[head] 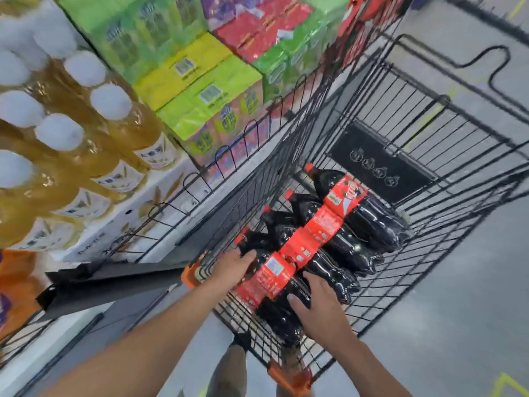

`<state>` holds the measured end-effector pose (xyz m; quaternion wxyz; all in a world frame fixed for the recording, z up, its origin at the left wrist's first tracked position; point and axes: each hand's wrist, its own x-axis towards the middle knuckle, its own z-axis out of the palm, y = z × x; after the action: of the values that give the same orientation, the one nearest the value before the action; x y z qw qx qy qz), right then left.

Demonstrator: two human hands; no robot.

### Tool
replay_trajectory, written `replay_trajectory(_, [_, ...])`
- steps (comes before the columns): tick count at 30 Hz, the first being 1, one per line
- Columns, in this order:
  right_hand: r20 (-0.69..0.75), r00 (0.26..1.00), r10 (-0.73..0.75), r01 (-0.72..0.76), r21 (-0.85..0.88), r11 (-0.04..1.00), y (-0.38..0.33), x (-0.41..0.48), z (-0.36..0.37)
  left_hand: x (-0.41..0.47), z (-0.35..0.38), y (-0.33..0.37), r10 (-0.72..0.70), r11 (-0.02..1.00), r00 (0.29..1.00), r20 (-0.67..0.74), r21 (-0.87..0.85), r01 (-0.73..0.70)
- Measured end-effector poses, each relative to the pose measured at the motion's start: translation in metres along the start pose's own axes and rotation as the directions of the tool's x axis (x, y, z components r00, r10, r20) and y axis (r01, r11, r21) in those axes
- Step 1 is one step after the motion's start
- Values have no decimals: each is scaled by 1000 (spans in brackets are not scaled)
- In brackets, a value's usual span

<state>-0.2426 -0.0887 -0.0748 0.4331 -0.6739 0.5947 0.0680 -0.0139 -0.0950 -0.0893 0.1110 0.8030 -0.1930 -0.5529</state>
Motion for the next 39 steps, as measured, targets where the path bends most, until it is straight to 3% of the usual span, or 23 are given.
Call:
replay_trajectory(7, [14, 1000, -2, 1, 37, 999, 22, 29, 12, 70, 28, -7, -219, 938, 976, 11, -274, 214])
replay_trajectory(15, [9, 1000, 22, -22, 80, 997, 32, 38, 20, 136, 49, -41, -329, 824, 943, 51, -473, 313])
replay_trajectory(23, [76, 994, 81, -83, 19, 996, 37, 35, 24, 97, 47, -18, -280, 678, 957, 74, -690, 252])
replay_trajectory(27, [136, 987, 91, -66, -178, 982, 41, 37, 32, 84, 40, -12, -220, 687, 971, 91, -693, 221])
replay_trajectory(31, [69, 993, 91, -63, -332, 941, 37, 40, 45, 71, 36, -10, -206, 684, 975, 84, -700, 205])
replay_trajectory(39, [-48, 997, 60, -73, -330, 941, 23, 24, 42, 31, 21, 2, -141, 672, 990, -14, -736, 86])
